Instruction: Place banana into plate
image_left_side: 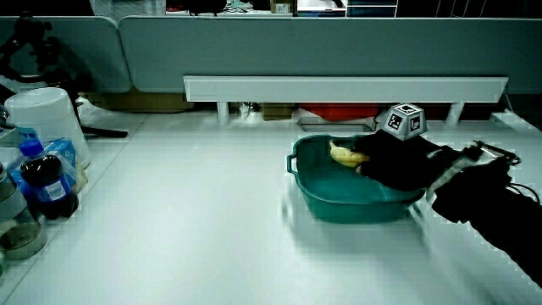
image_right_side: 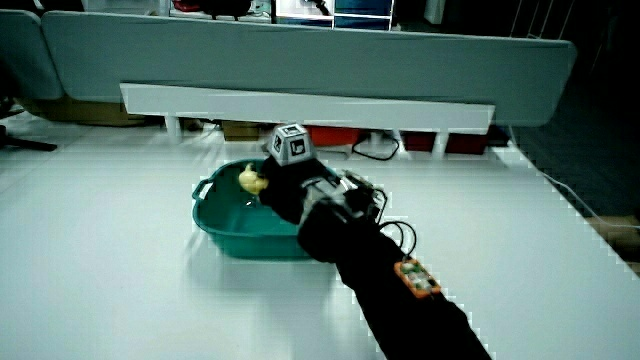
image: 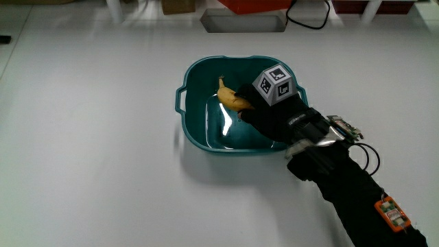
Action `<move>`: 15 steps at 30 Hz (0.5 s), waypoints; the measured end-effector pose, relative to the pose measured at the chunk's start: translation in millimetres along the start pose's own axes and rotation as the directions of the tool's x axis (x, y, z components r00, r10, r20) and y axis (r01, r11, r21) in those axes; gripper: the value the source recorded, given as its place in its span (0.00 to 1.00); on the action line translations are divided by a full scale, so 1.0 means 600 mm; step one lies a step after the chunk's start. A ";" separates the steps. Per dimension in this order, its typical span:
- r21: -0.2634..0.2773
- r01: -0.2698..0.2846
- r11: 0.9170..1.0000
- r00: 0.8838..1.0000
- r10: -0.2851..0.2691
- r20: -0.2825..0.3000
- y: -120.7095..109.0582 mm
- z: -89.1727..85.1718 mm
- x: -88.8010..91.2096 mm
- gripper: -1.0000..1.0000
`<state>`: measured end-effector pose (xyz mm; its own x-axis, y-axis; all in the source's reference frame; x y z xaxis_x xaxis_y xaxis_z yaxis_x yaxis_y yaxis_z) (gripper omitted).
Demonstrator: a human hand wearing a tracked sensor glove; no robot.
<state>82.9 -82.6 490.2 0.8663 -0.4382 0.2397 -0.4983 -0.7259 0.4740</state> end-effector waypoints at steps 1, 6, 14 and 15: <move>-0.025 0.000 1.000 1.000 0.000 -0.009 0.008 -0.010 0.005 0.50; -0.101 0.030 0.994 1.000 -0.029 0.010 0.034 -0.049 0.017 0.50; -0.163 0.041 0.986 0.999 -0.038 0.025 0.053 -0.078 0.015 0.50; -0.186 0.030 0.982 0.999 -0.027 0.016 0.056 -0.084 0.015 0.50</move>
<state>75.5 -84.1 550.7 0.8790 -0.4267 0.2129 -0.4573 -0.6275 0.6301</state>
